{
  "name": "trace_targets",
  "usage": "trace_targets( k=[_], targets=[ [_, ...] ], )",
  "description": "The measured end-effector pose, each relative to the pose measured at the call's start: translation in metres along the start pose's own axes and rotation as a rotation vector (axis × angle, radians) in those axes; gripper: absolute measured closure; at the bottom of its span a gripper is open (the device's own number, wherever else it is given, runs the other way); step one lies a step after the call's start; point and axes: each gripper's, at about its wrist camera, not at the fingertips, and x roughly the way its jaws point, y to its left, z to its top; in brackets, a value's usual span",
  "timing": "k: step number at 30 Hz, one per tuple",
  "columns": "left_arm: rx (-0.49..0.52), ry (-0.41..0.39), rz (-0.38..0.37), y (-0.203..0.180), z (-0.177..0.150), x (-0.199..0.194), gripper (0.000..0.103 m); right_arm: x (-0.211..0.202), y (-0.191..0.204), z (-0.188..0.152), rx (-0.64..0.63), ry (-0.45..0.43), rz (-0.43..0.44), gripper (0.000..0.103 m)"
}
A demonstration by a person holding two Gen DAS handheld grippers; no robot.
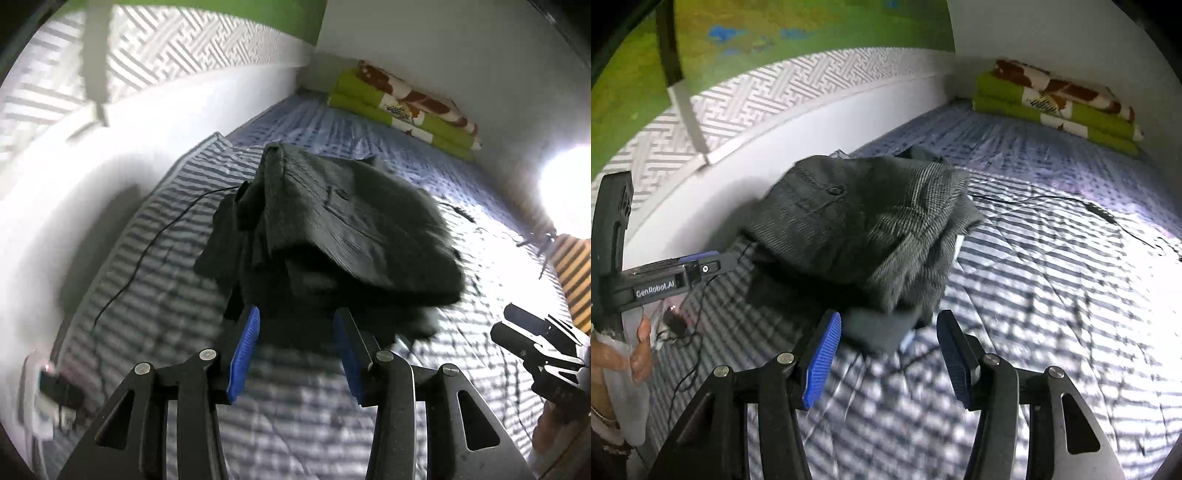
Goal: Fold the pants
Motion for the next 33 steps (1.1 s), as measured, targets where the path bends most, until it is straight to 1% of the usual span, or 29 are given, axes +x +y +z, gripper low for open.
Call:
trace_targets(
  k=[1, 2, 4, 5, 9, 11, 13, 15, 16, 19, 20, 22, 24, 25, 27, 29, 30, 31, 33],
  targets=[
    [0.001, -0.014, -0.011, -0.007, -0.009, -0.022, 0.058, -0.008, 0.0, -0.005, -0.004, -0.004, -0.002, 0.053],
    [0.01, -0.031, -0.004, -0.013, -0.016, -0.042, 0.057, -0.028, 0.002, -0.015, -0.013, -0.015, -0.007, 0.053],
    [0.049, -0.073, 0.013, -0.029, -0.034, -0.083, 0.056, -0.054, 0.007, -0.027, -0.025, -0.036, -0.012, 0.053],
    [0.065, -0.085, 0.013, -0.037, -0.042, -0.1, 0.054, -0.075, 0.011, -0.037, -0.032, -0.05, -0.014, 0.053],
    [0.117, -0.137, 0.01, -0.071, -0.082, -0.17, 0.046, -0.136, 0.022, -0.064, -0.032, -0.084, 0.012, 0.052],
    [0.138, -0.152, -0.003, -0.088, -0.1, -0.203, 0.043, -0.166, 0.028, -0.079, -0.027, -0.1, 0.023, 0.051],
    [0.138, -0.169, -0.025, -0.102, -0.12, -0.236, 0.04, -0.197, 0.032, -0.095, -0.022, -0.112, 0.028, 0.049],
    [0.135, -0.188, -0.043, -0.114, -0.137, -0.263, 0.032, -0.229, 0.037, -0.113, -0.025, -0.126, 0.03, 0.048],
    [0.149, -0.192, -0.05, -0.123, -0.147, -0.277, 0.03, -0.238, 0.039, -0.118, -0.027, -0.133, 0.024, 0.047],
    [0.181, -0.21, -0.044, -0.145, -0.176, -0.311, 0.026, -0.279, 0.046, -0.144, -0.038, -0.159, 0.007, 0.042],
    [0.181, -0.209, -0.049, -0.151, -0.186, -0.321, 0.023, -0.292, 0.047, -0.152, -0.04, -0.168, 0.006, 0.041],
    [0.171, -0.201, -0.084, -0.16, -0.206, -0.34, 0.017, -0.315, 0.05, -0.169, -0.035, -0.183, 0.004, 0.035],
    [0.164, -0.208, -0.076, -0.167, -0.224, -0.354, 0.008, -0.335, 0.053, -0.186, -0.031, -0.197, 0.0, 0.032],
    [0.157, -0.211, -0.064, -0.171, -0.235, -0.363, 0.006, -0.343, 0.055, -0.193, -0.033, -0.199, -0.009, 0.031],
    [0.15, -0.212, -0.062, -0.176, -0.252, -0.374, 0.006, -0.356, 0.057, -0.209, -0.034, -0.202, -0.024, 0.03],
    [0.131, -0.204, -0.071, -0.178, -0.267, -0.383, 0.004, -0.366, 0.058, -0.223, -0.02, -0.202, -0.027, 0.026],
    [0.118, -0.205, -0.063, -0.178, -0.274, -0.387, 0.002, -0.371, 0.058, -0.23, -0.005, -0.2, -0.023, 0.022],
    [0.106, -0.205, -0.044, -0.179, -0.283, -0.391, 0.001, -0.373, 0.057, -0.236, 0.007, -0.201, -0.022, 0.02],
    [0.096, -0.204, -0.031, -0.179, -0.295, -0.395, 0.001, -0.379, 0.057, -0.25, 0.021, -0.201, -0.032, 0.019]
  ],
)
